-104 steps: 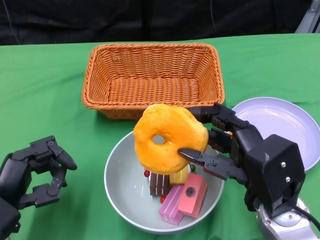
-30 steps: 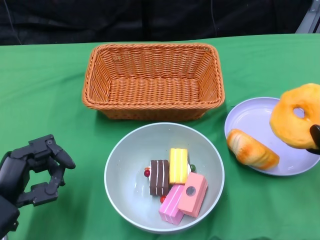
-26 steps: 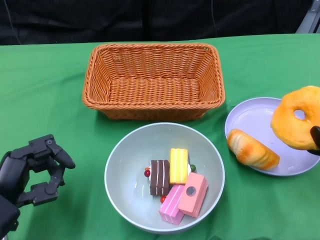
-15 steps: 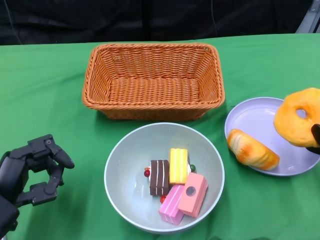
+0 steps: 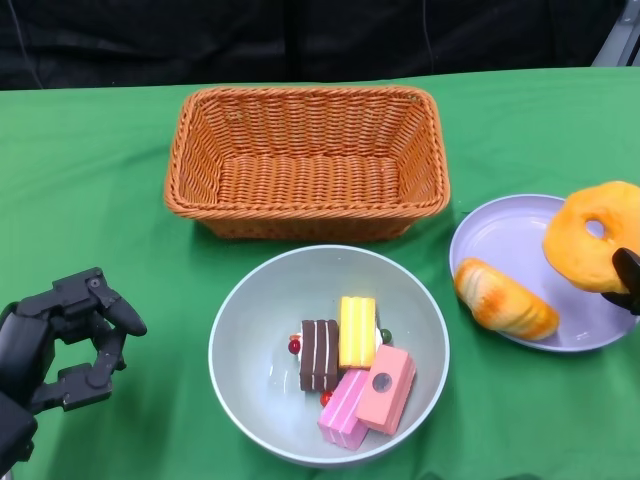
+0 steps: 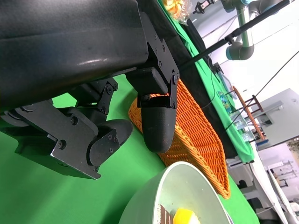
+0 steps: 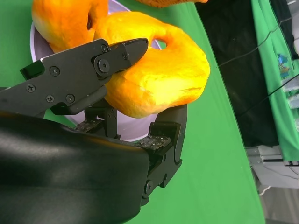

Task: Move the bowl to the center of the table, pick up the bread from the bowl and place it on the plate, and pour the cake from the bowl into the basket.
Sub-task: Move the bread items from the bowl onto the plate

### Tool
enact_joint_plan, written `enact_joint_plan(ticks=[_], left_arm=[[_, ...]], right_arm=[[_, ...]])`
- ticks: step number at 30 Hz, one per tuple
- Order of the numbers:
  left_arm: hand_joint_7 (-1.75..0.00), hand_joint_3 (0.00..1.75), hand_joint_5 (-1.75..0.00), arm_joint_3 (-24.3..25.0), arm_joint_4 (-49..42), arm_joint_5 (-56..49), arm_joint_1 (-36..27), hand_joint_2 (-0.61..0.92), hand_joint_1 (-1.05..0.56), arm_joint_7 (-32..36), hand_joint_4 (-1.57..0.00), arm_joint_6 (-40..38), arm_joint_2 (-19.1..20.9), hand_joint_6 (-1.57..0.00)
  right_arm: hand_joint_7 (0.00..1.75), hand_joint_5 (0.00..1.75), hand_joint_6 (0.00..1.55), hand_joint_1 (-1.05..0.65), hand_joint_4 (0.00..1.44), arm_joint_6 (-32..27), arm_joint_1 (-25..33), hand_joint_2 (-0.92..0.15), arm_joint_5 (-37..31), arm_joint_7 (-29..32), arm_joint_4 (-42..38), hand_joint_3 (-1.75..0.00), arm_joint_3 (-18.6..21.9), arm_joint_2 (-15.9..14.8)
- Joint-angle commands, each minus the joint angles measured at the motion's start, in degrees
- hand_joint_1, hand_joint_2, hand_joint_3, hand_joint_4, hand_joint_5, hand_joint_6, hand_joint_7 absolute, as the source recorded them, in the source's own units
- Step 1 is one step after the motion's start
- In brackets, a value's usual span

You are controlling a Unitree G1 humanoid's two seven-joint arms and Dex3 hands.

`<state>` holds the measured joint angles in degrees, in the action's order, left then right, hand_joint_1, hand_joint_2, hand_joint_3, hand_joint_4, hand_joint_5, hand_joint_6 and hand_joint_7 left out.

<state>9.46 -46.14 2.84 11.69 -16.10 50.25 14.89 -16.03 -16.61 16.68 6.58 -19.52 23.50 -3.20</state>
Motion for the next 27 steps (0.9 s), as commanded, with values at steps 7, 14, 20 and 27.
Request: enact_joint_plan(ticks=[7,14,20,27], left_arm=[[-1.33,1.11,-1.63,0.2,0.4,0.0,-0.3,0.54,0.00,0.5,-0.83,0.6,1.1,-0.79],[-1.32,1.11,-1.62,0.1,0.8,0.2,-0.6,0.53,-0.01,0.5,-0.83,0.4,1.0,-0.80],[-1.34,1.12,-1.63,0.1,0.8,0.9,-0.6,0.54,0.01,-0.3,-0.83,0.4,0.9,-0.79],[-1.36,1.13,-1.64,0.0,0.1,1.5,-0.2,0.54,0.02,-1.2,-0.82,0.4,0.7,-0.78]], right_arm=[[1.01,1.22,0.61,-0.16,0.68,1.7,-4.9,-0.92,-0.4,0.5,-9.0,-0.15,0.4,-2.4],[1.00,1.23,0.60,-0.17,0.68,1.7,-7.2,-0.92,-0.8,1.1,-13.9,-0.14,0.2,-3.2],[0.99,1.23,0.60,-0.17,0.68,1.7,-7.8,-0.92,-1.0,0.9,-15.6,-0.15,0.0,-3.7],[0.54,1.05,0.68,-0.23,0.67,2.1,-6.0,-0.92,-3.3,0.4,-12.5,-0.18,-2.6,-4.1]])
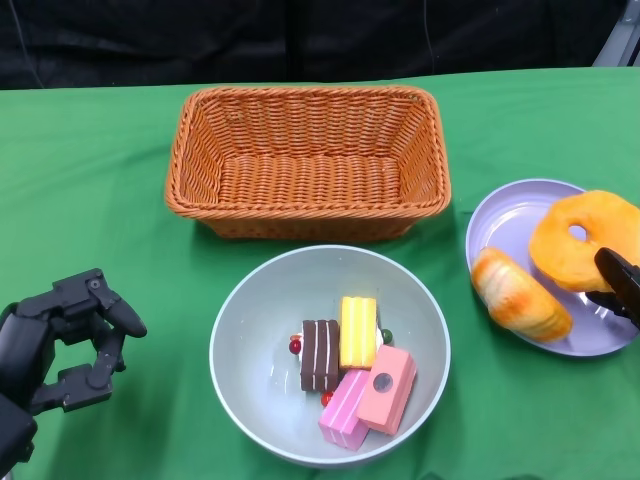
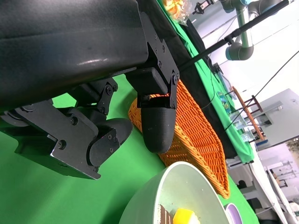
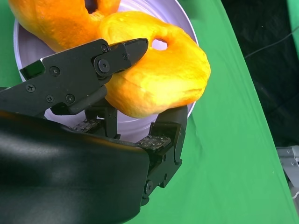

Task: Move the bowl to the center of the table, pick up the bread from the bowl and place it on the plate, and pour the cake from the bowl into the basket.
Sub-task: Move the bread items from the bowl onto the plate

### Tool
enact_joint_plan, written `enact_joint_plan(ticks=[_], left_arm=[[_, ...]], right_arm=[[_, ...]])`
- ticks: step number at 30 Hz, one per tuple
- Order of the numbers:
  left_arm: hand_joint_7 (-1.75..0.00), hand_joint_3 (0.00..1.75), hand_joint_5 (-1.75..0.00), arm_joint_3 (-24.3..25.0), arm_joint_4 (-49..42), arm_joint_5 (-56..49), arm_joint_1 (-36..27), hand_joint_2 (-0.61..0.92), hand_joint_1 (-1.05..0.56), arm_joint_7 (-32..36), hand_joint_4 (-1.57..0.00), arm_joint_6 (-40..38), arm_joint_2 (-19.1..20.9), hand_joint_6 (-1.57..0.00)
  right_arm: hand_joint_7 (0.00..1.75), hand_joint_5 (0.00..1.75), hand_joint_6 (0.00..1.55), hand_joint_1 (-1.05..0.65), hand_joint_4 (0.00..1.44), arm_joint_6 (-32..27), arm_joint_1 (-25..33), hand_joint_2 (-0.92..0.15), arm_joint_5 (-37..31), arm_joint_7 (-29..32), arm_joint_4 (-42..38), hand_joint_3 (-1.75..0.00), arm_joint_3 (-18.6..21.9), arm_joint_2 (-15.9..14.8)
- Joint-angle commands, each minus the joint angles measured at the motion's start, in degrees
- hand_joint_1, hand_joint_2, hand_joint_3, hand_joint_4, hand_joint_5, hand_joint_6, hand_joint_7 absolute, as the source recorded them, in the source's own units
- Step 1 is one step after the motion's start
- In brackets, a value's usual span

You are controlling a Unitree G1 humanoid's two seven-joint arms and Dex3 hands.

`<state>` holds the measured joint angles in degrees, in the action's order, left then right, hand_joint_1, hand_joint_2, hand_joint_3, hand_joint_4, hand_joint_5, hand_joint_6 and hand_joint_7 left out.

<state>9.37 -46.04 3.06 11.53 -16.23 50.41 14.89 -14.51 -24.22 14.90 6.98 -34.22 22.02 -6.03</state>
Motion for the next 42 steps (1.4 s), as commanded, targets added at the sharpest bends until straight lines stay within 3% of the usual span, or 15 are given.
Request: enact_joint_plan(ticks=[1,4,11,13,16,17,20,32,34,39,42], left_arm=[[-1.37,1.13,-1.64,0.1,-0.1,1.6,0.1,0.55,0.02,-1.4,-0.81,0.1,0.7,-0.78],[-1.37,1.12,-1.64,0.1,-0.2,1.8,0.1,0.55,0.02,-1.8,-0.81,0.0,0.6,-0.78],[-1.38,1.13,-1.66,-0.1,-0.1,1.1,0.0,0.54,0.02,-1.1,-0.81,0.0,0.8,-0.77],[-1.38,1.13,-1.66,-0.2,-0.1,1.1,0.0,0.54,0.02,-1.0,-0.81,0.0,0.9,-0.77],[-1.37,1.13,-1.66,-0.3,-0.1,1.0,0.0,0.54,0.02,-0.9,-0.81,-0.1,0.9,-0.77],[-1.37,1.13,-1.66,-0.4,-0.1,0.8,0.0,0.54,0.02,-0.8,-0.81,0.0,0.9,-0.77],[-1.37,1.14,-1.66,-0.5,-0.3,0.5,0.1,0.54,0.02,-0.6,-0.82,0.1,0.9,-0.77],[-1.37,1.13,-1.65,-0.5,-0.7,1.0,0.3,0.55,0.03,-1.2,-0.81,0.6,0.9,-0.77],[-1.38,1.13,-1.65,-0.5,-1.1,1.3,0.5,0.55,0.01,-1.4,-0.81,0.8,0.9,-0.77],[-1.39,1.14,-1.65,-0.5,-1.2,1.5,0.6,0.54,0.02,-1.6,-0.82,0.9,1.1,-0.76],[-1.39,1.15,-1.65,-0.4,-1.4,2.0,0.6,0.54,0.03,-2.0,-0.82,0.9,1.1,-0.76]], right_arm=[[0.36,0.99,0.73,-0.25,0.67,1.0,2.1,-0.92,-2.2,0.0,3.0,-0.18,-1.8,-1.1],[0.24,0.94,0.76,-0.26,0.66,1.1,2.7,-0.92,-2.8,0.1,4.2,-0.17,-2.4,-1.0],[0.13,0.87,0.76,-0.26,0.65,2.1,4.9,-0.92,-3.8,-1.4,9.2,-0.19,-4.8,-0.4],[0.05,0.64,0.73,-0.27,0.69,2.6,5.7,-0.92,-4.7,-1.8,10.7,-0.12,-5.8,-0.4],[0.03,0.59,0.73,-0.27,0.71,1.0,6.5,-0.92,-5.1,-2.2,13.7,-0.11,-6.8,-0.6],[0.01,0.44,0.65,-0.30,0.67,-0.4,6.9,-0.92,-5.5,-2.7,15.9,-0.09,-7.7,-1.0],[0.00,0.32,0.58,-0.32,0.67,-4.2,7.8,-0.92,-6.6,-3.8,20.6,-0.10,-9.6,-2.1],[0.00,0.29,0.55,-0.30,0.67,-8.6,9.0,-0.92,-8.6,-5.7,25.3,-0.15,-11.6,-3.6],[0.00,0.20,0.46,-0.37,0.53,-10.0,9.5,-0.92,-9.6,-7.0,27.1,-0.11,-12.9,-4.7],[0.00,0.13,0.43,-0.40,0.46,-10.7,9.9,-0.92,-10.8,-8.2,28.0,-0.09,-13.7,-5.3],[0.01,0.14,0.44,-0.41,0.50,-10.8,10.0,-0.92,-11.5,-8.6,28.2,-0.08,-14.0,-5.3]])
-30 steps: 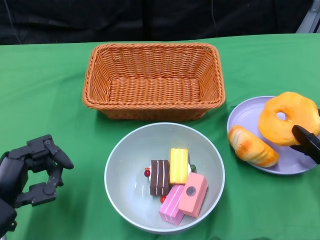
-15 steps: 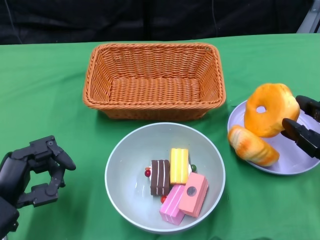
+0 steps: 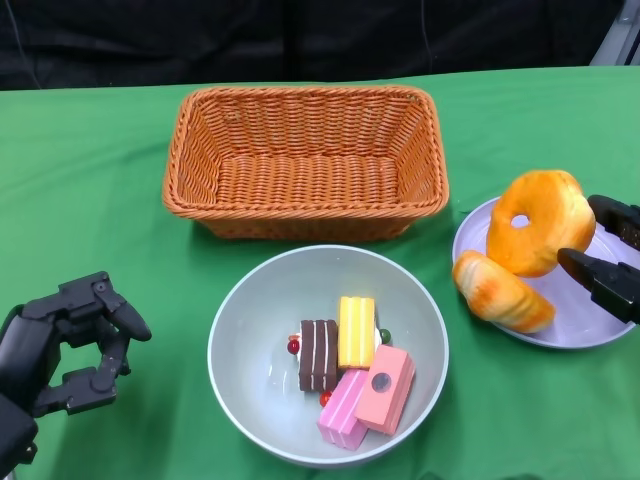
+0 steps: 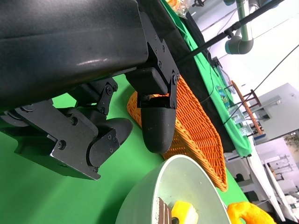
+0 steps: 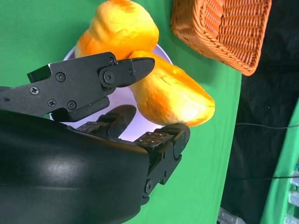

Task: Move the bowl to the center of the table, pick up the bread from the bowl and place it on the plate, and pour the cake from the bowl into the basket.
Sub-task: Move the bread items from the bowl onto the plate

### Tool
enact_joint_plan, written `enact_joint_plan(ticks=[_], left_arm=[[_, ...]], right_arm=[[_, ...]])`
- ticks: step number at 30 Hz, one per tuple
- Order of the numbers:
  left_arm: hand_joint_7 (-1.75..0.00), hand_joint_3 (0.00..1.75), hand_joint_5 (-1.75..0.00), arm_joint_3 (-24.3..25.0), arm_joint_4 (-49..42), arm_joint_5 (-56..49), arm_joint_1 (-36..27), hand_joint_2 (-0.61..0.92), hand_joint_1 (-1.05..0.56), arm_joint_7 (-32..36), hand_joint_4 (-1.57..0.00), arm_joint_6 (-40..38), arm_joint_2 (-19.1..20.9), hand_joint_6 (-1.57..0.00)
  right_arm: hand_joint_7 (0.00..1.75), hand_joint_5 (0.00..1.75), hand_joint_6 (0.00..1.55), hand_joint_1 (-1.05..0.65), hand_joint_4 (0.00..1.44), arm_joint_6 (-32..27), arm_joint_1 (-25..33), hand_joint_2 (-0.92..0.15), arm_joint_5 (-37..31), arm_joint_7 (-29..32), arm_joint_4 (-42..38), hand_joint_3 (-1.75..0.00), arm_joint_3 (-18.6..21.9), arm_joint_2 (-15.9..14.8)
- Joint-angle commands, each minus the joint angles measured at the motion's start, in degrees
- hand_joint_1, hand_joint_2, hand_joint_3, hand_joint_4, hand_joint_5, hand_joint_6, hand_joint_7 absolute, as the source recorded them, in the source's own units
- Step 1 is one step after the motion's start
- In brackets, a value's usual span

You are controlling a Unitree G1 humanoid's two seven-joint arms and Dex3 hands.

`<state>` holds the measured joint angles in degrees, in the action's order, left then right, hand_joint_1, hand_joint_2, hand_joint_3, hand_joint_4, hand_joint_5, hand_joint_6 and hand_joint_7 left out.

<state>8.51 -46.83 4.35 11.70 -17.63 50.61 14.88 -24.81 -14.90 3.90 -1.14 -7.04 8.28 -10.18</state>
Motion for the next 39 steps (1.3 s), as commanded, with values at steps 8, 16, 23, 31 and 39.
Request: enact_joint_plan(ticks=[8,16,23,31,39], left_arm=[[-1.39,1.15,-1.66,0.4,-1.2,1.1,0.7,0.54,0.04,-0.9,-0.82,1.2,1.2,-0.76],[-1.38,1.15,-1.66,0.3,-0.6,0.6,0.3,0.55,0.04,-0.4,-0.80,0.7,1.4,-0.76],[-1.39,1.16,-1.67,0.3,-0.8,0.6,0.4,0.54,0.04,-0.2,-0.82,0.7,1.3,-0.77],[-1.40,1.16,-1.68,0.3,-1.0,0.9,0.5,0.54,0.03,-0.7,-0.80,0.9,1.4,-0.75],[-1.40,1.13,-1.67,0.3,-1.1,0.9,0.5,0.57,0.03,-0.8,-0.80,1.3,1.5,-0.75]], right_arm=[[0.00,0.15,0.44,-0.43,0.56,0.1,1.0,-0.92,-2.4,-1.1,1.4,-0.07,-1.4,-1.3],[0.00,0.05,0.41,-0.67,0.44,-0.8,2.2,-0.92,-26.0,1.4,5.8,-0.20,-16.0,-10.1],[0.00,0.03,0.41,-0.68,0.41,-5.4,3.3,-0.92,-36.7,3.0,9.4,-0.16,-19.9,-9.9],[0.00,0.03,0.40,-0.67,0.41,-5.6,4.3,-0.92,-43.2,5.5,10.1,-0.14,-21.2,-9.1],[0.00,0.03,0.38,-0.64,0.43,-5.3,4.4,-0.92,-42.6,5.7,10.0,-0.14,-19.4,-8.1]])
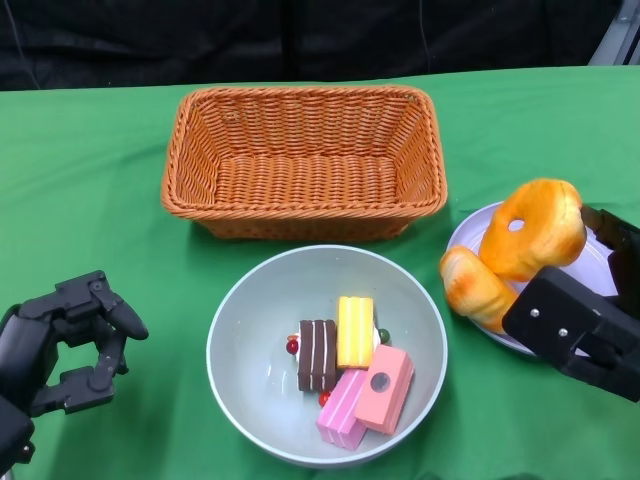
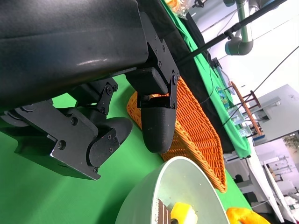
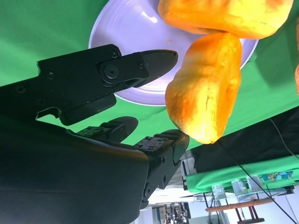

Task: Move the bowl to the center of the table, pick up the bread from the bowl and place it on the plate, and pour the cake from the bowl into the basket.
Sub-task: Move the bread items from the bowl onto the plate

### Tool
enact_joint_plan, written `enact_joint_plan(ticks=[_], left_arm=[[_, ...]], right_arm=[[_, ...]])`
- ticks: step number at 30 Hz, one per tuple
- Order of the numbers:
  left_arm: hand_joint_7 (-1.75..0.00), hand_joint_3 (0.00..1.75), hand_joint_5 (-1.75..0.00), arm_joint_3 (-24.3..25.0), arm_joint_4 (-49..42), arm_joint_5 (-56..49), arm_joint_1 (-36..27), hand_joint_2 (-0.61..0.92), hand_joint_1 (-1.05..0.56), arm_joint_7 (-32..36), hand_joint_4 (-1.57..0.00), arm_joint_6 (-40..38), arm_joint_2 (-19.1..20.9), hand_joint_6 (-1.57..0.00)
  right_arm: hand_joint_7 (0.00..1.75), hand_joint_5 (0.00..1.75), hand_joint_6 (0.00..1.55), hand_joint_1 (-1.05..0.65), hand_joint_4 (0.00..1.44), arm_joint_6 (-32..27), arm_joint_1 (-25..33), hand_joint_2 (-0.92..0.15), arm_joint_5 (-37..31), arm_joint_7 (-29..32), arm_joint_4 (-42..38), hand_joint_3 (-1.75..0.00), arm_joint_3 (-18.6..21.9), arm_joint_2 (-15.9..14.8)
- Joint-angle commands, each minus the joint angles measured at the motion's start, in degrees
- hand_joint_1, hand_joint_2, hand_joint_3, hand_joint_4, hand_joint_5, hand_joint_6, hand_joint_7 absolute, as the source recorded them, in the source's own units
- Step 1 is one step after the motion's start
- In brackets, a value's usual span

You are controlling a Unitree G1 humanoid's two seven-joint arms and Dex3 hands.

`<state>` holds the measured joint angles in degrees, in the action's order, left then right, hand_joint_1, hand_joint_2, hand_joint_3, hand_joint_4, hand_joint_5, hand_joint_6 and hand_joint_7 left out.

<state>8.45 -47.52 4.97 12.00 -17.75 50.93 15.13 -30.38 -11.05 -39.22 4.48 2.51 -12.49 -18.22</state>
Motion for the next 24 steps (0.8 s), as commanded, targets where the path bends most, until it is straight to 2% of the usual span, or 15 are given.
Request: enact_joint_plan(ticks=[1,9,13,24], left_arm=[[-1.40,1.12,-1.67,0.4,-0.5,0.2,0.2,0.57,0.03,-0.6,-0.80,1.1,1.2,-0.75],[-1.38,1.10,-1.66,0.3,-0.1,-0.1,0.0,0.58,0.02,-0.2,-0.80,0.6,1.3,-0.76],[-1.37,1.09,-1.66,0.3,-0.1,0.1,0.0,0.58,0.02,-0.3,-0.80,0.5,1.2,-0.76],[-1.39,1.15,-1.67,0.3,-0.7,0.0,0.3,0.54,0.02,-0.2,-0.80,1.1,1.1,-0.76]], right_arm=[[0.00,0.03,0.38,-0.64,0.43,0.2,0.6,-0.92,0.6,0.0,0.6,-0.14,1.5,0.1],[0.01,0.03,0.38,-0.61,0.44,2.9,2.4,-0.92,2.1,1.9,3.1,-0.12,4.4,0.7],[0.03,0.07,0.42,-0.62,0.52,7.3,4.6,-0.92,3.4,4.8,4.9,-0.12,6.7,1.0],[0.03,0.05,0.45,-0.61,0.53,11.1,10.0,-0.92,7.3,3.4,10.3,-0.13,11.1,1.0]])
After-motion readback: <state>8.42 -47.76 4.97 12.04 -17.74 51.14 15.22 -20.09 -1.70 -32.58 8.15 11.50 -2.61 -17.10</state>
